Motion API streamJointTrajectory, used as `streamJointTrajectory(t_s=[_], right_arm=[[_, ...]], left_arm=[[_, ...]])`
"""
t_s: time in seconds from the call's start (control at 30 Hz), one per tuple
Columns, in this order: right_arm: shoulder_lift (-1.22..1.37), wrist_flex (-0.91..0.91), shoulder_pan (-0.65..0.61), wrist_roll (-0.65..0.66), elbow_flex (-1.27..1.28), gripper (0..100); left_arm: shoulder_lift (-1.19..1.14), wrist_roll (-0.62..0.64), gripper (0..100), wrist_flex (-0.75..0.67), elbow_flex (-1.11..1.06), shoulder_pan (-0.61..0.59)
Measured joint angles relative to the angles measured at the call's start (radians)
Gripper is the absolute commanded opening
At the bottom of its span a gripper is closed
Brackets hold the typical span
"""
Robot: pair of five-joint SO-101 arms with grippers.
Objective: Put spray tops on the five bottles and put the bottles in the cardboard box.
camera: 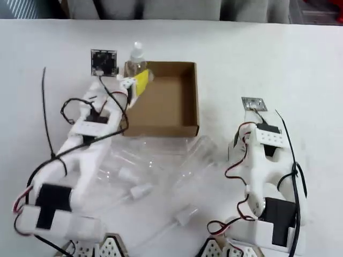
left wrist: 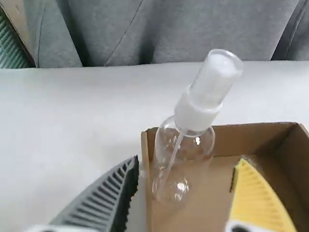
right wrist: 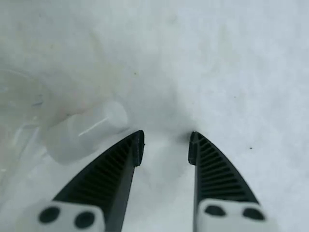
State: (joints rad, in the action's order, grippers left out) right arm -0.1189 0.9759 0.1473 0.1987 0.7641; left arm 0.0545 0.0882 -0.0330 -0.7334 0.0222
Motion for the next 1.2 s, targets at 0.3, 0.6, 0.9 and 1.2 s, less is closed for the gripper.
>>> streamJointTrajectory(t_s=[0.3,0.6,0.9,1.2], right_arm=[[0.000,0.000,0.000,0.000,0.000,13.4],[0.006,0.000,0.000,0.000,0.000,13.4],[0.006,0.000,0.000,0.000,0.000,13.4],[0.006,0.000,0.000,0.002,0.000,13.4]], left_arm=[[0.230,0.000,1,0.416,0.000,-0.029],[0.417,-0.074,5,0.689,0.000,-0.160],[0.532,-0.852,5,1.131,0.000,-0.226],[0.562,-1.237,17,1.359,0.003,-0.270]])
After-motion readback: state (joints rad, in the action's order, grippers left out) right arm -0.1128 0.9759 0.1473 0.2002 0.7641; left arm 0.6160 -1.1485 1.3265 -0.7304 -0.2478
